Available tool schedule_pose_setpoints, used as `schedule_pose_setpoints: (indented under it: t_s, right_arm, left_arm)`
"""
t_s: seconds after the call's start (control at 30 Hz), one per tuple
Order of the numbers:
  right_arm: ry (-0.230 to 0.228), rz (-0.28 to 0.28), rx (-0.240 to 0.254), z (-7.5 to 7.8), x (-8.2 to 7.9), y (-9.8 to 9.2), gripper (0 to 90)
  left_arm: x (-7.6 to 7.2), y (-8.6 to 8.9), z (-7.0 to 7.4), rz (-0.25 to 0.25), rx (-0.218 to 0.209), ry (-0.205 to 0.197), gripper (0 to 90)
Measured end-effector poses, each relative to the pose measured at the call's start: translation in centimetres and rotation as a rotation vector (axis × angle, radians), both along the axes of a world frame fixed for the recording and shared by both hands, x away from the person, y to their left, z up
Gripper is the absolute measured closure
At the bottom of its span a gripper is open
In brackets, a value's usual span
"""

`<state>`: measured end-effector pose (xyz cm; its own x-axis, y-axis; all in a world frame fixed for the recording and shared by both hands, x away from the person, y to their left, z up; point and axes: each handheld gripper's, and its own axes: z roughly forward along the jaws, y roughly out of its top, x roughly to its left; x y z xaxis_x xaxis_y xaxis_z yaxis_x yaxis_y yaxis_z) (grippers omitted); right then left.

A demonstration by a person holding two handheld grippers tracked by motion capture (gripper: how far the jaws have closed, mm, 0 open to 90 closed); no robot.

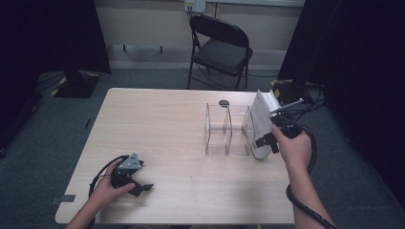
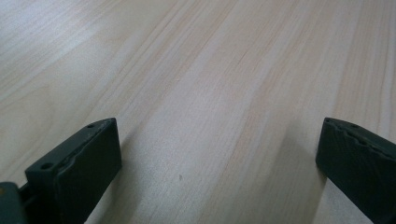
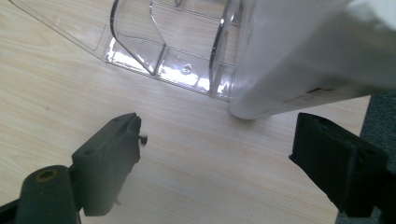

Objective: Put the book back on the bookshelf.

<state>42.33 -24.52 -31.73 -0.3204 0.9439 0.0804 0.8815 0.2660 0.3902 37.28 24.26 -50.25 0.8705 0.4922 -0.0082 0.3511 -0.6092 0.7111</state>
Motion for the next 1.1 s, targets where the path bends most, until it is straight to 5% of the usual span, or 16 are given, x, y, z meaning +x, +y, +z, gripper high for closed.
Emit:
schedule_pose_setpoints:
  t_s: [1.1]
  right_arm:
    - [-0.015, 0.133, 0.047, -2.5, -0.8, 3.0, 14.6]
  left_arm:
    - [0.0, 0.0, 0.0, 0.007, -0.004, -0.003, 0.0]
